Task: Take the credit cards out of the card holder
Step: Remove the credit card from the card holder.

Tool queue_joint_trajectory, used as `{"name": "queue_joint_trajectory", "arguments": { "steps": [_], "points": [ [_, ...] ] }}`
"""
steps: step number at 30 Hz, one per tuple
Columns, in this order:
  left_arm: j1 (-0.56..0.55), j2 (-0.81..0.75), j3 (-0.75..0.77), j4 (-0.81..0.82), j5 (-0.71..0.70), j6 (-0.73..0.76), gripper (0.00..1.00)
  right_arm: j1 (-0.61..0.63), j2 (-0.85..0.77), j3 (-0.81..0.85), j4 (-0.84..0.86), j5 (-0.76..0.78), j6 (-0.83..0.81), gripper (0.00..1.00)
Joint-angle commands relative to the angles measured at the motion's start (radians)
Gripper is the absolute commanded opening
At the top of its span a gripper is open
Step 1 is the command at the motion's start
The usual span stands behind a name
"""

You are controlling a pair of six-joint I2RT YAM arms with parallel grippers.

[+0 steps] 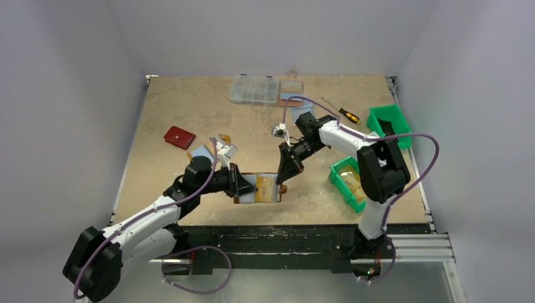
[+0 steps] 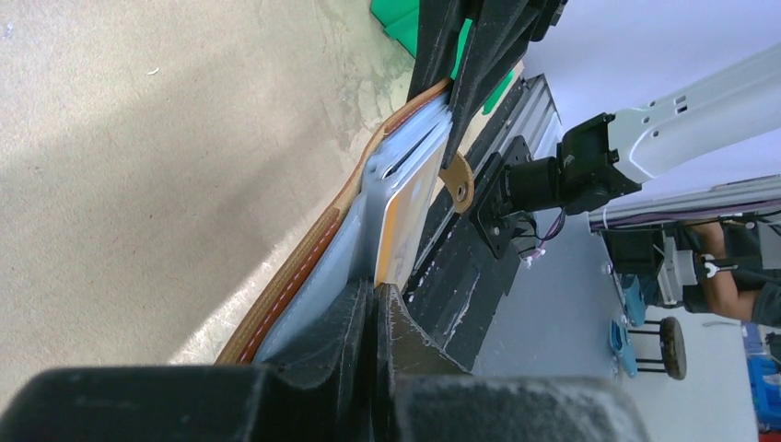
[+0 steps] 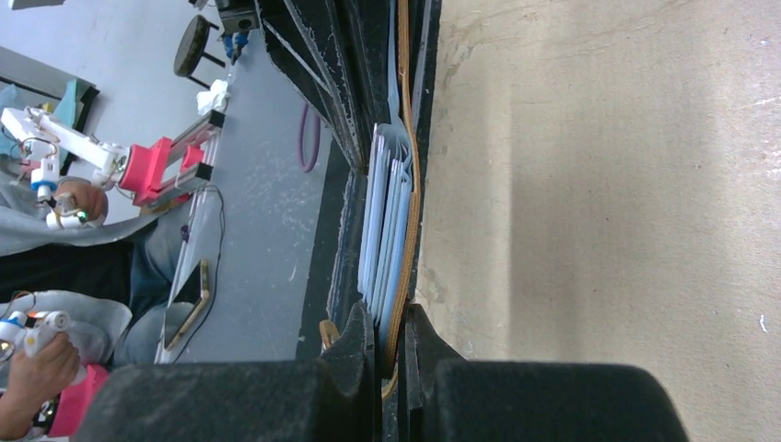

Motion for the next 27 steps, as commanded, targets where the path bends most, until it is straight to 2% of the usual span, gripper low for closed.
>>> {"name": "queue_joint_trajectory", "arguments": {
  "steps": [1, 18, 27],
  "points": [
    [0.015, -0.04, -0.017, 0.064, 0.006, -0.063, 0.0, -0.002, 0.008, 0.037, 0.015, 0.013, -0.026, 0.0],
    [0.029, -0.09, -0.049, 0.046, -0.047, -0.071, 0.0, -0.003, 0.014, 0.038, 0.023, 0.008, -0.022, 0.0],
    [0.034, -0.059, -0.146, 0.197, -0.069, -0.152, 0.0, -0.003, 0.067, 0.041, 0.039, 0.039, 0.002, 0.0]
  ]
}}
